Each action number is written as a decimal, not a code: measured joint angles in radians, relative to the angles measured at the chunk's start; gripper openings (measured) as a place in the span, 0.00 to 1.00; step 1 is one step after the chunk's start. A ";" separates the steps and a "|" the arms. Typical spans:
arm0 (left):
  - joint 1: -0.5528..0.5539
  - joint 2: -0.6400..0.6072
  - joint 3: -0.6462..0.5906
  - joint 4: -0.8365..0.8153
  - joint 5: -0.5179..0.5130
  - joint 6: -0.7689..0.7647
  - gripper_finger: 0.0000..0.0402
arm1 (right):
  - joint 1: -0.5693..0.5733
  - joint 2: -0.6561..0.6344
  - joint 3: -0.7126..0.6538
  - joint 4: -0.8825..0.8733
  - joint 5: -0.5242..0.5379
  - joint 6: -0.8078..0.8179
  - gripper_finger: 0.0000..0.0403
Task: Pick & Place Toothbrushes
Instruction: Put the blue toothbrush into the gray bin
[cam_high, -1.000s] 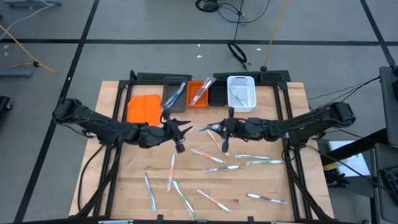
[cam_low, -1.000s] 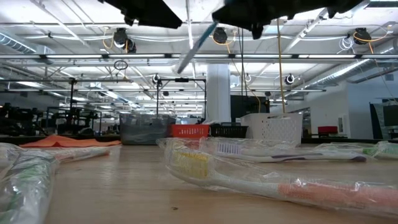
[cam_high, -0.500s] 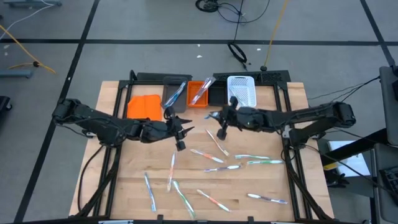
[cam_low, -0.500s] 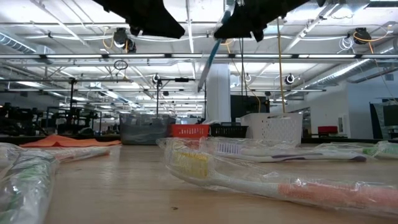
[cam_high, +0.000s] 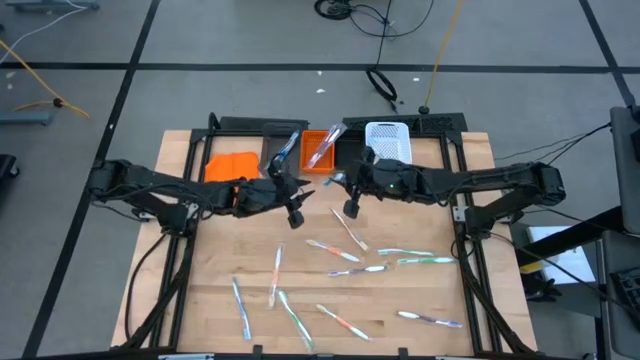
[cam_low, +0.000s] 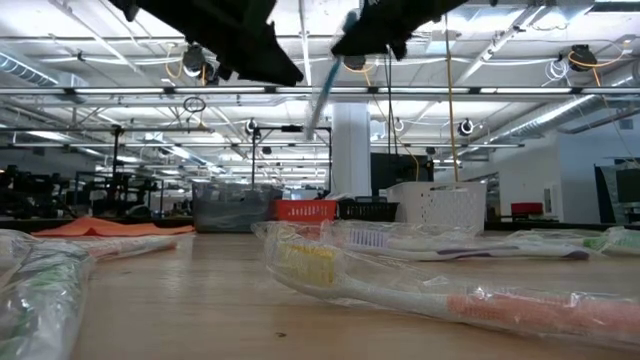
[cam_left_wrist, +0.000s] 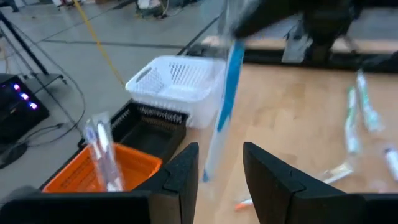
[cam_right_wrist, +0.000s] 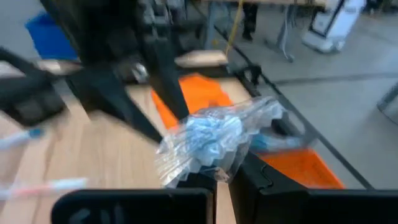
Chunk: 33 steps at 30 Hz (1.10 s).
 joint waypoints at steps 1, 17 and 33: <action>0.009 0.011 0.000 0.005 0.001 0.004 0.32 | -0.001 0.011 0.012 0.017 -0.008 -0.008 0.02; 0.117 0.171 -0.001 0.107 0.182 -0.005 0.42 | -0.006 0.100 0.049 0.018 -0.039 -0.020 0.02; 0.116 0.196 -0.002 0.117 0.223 0.014 0.04 | -0.020 0.101 0.048 -0.010 -0.044 -0.011 0.02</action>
